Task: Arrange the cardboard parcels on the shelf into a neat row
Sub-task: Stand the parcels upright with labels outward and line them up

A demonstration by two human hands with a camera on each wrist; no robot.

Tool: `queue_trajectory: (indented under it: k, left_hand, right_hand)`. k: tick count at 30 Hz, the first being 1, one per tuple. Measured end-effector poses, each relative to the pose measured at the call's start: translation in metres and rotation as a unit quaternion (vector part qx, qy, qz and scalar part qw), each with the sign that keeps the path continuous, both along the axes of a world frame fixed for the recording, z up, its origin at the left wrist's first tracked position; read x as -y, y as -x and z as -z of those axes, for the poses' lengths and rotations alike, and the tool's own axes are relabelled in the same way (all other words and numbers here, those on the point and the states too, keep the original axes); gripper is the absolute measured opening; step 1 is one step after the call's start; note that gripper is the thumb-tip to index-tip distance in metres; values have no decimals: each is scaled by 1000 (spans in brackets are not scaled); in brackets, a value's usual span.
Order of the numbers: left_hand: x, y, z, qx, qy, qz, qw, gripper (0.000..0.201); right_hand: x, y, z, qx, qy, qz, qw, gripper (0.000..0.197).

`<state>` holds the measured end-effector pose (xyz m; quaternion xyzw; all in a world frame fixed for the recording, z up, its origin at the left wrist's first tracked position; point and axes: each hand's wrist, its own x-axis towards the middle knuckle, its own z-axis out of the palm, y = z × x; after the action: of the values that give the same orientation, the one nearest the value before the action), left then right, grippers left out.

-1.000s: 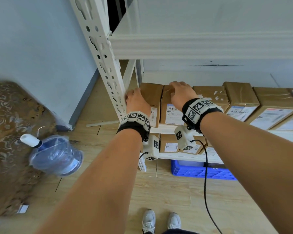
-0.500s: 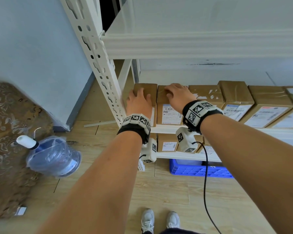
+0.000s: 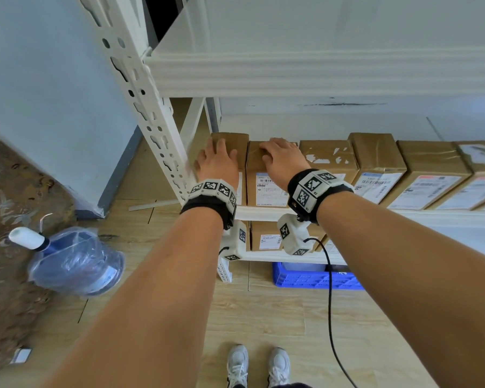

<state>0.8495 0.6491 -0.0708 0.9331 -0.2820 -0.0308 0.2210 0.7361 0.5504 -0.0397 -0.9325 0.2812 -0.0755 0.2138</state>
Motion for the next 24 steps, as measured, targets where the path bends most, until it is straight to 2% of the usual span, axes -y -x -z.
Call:
queue_trajectory:
  k: [11,16,18,21,24]
  left_hand:
    - [0,-5,3,11,5,5,1000,47]
    - [-2,-4,-8,46,-52,18,997,47]
    - [-2,-4,-18,57,-71,25,996,48]
    - [1,-1,-32,61,-55,45,996,49]
    - [11,11,-40,62,-27,86,994,49]
  right_hand:
    - [3,-8,8,17,28,5,999,40]
    - [4,-7,5,15,4,12,1000,42]
    - [4,-3,2,42,-16,36,998,43]
    - [9,8,-5,98,-28,91,991,41]
    - [20,26,-12,96,-13,125,987,41]
